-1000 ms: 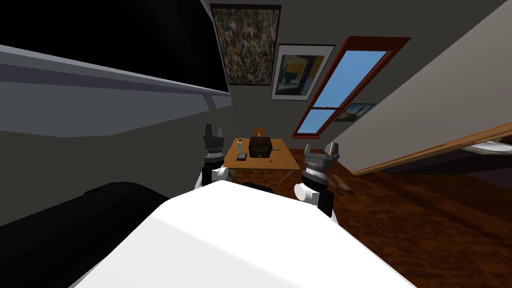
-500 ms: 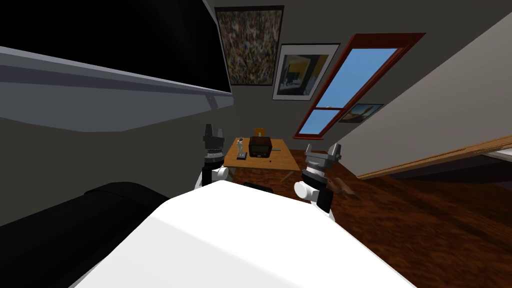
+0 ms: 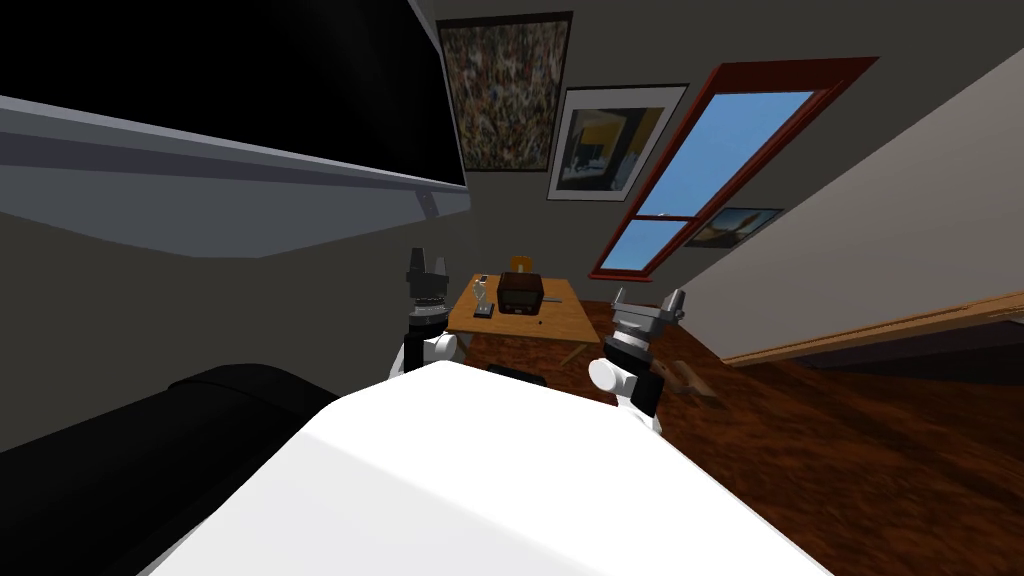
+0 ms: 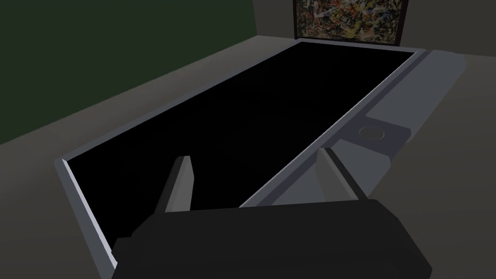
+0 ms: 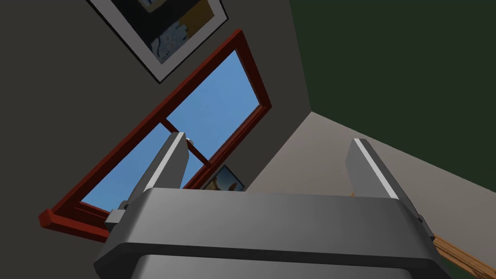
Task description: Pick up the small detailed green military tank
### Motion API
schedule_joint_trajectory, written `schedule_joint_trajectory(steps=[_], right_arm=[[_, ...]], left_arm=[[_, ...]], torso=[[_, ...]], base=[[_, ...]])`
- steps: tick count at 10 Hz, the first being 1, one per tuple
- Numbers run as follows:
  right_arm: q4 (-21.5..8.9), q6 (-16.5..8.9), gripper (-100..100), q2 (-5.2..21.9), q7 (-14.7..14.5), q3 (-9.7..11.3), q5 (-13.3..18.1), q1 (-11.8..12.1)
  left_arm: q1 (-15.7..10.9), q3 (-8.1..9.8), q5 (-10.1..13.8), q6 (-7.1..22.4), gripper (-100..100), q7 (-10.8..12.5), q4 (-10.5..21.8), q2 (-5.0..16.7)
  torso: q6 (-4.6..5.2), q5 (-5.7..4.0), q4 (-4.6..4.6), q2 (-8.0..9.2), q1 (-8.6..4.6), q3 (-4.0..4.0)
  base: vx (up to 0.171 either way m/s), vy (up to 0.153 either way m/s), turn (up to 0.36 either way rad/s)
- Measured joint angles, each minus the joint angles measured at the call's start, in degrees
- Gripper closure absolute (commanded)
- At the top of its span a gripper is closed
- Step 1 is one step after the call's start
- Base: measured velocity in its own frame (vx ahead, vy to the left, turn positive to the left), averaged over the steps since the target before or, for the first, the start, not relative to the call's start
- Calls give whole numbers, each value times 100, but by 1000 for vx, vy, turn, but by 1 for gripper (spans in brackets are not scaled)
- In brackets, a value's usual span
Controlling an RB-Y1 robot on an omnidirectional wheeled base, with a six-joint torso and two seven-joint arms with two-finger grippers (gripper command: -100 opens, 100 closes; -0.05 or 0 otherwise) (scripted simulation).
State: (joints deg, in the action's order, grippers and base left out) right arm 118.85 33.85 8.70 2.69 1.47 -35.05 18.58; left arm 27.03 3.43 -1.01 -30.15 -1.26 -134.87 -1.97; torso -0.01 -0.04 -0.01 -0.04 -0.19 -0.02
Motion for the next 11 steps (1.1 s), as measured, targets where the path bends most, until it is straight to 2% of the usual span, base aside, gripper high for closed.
schedule_joint_trajectory(steps=[8, 9, 11], right_arm=[[-512, 337, -100, 44, -157, -60, -1308, -378], [-654, 385, -100, 51, -188, -98, -1492, -500], [-728, 460, -100, 48, -225, -95, -1839, -540]], left_arm=[[1, 0, 0, 0, 0, 0, 0, 0], [0, 0, 0, 0, 0, 0, 0, 0], [1, 0, 0, 0, 0, 0, 0, 0]], torso=[[4, 1, 0, 1, 8, 0], [0, 0, 0, 3, 2, 1], [5, 0, 0, 1, 6, 1]], base=[[-8, -47, 83], [-11, -60, 121], [-10, -41, 68]])
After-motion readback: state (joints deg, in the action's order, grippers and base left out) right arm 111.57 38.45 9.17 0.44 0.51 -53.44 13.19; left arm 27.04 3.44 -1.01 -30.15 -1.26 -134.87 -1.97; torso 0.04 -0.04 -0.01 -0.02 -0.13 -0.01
